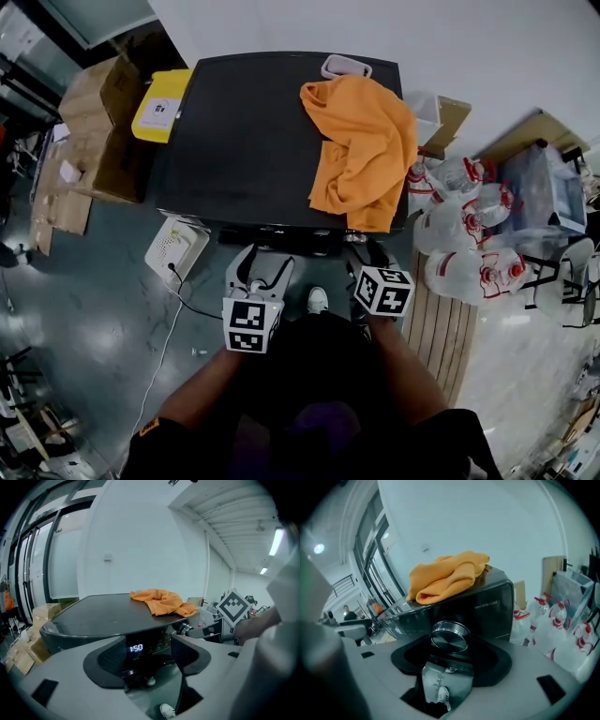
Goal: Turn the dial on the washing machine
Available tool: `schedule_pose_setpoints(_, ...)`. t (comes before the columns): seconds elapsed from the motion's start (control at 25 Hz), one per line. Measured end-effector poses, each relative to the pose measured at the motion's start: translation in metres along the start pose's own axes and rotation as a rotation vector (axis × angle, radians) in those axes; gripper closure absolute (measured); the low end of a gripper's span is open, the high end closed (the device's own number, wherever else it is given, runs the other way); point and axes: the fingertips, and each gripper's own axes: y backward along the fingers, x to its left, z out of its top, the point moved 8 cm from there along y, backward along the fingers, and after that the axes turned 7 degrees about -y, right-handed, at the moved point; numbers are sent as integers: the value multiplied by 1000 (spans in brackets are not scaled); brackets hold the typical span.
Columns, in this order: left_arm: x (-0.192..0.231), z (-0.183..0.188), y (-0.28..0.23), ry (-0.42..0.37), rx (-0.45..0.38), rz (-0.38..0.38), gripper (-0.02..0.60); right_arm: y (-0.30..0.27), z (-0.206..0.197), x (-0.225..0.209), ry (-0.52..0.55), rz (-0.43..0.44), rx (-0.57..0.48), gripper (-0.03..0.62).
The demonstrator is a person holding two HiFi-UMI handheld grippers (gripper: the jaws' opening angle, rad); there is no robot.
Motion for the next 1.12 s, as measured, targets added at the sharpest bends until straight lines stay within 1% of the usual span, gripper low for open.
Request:
schedule_pose_setpoints(0.08, -2, 1, -2, 6, 0, -4, 291, 0, 0, -4, -62, 45, 0, 330)
schedule_pose_setpoints(0.12, -3, 1, -2, 9, 2, -5, 291, 0, 0, -6, -73, 58, 0, 330)
schedule_pose_setpoints(0.2, -5, 1, -3, 13, 4, -5, 291, 0, 0, -7, -55, 57, 1, 329)
schedule_pose_setpoints(0.24, -6, 2, -3, 13, 2, -3, 291, 0, 0, -6, -26, 42, 1, 327)
schedule_pose_setpoints(0.32, -6, 3, -3, 8, 0, 3, 291, 2, -1, -1, 81, -17, 0, 314)
schedule_pose_setpoints(0.48, -7, 3, -1, -1, -3, 17, 291, 4, -7, 16, 368, -160, -9, 293)
schedule_pose_setpoints(0.56, -7, 2, -1, -3, -1, 22, 291, 4, -9, 26, 468, -196, -10, 292)
schedule_pose_setpoints(0.64, -7, 2, 0, -7, 2, 25, 291, 1, -10, 31, 532, -221, -6, 292)
schedule_pose_setpoints(0.72, -7, 3, 1, -9, 2, 25, 291, -1, -11, 32, 551, -242, -2, 292)
schedule_pose_setpoints(0.92, -6, 3, 1, -14, 1, 27, 291, -3, -5, 32, 529, -264, -8, 296)
schedule_pose_setpoints(1.0, -6, 3, 1, -16, 4, 27, 291, -3, -5, 31, 506, -265, -4, 321)
schedule_pose_setpoints(1.12, -6, 3, 0, -14, 3, 25, 291, -2, -4, 28, 441, -239, -1, 324)
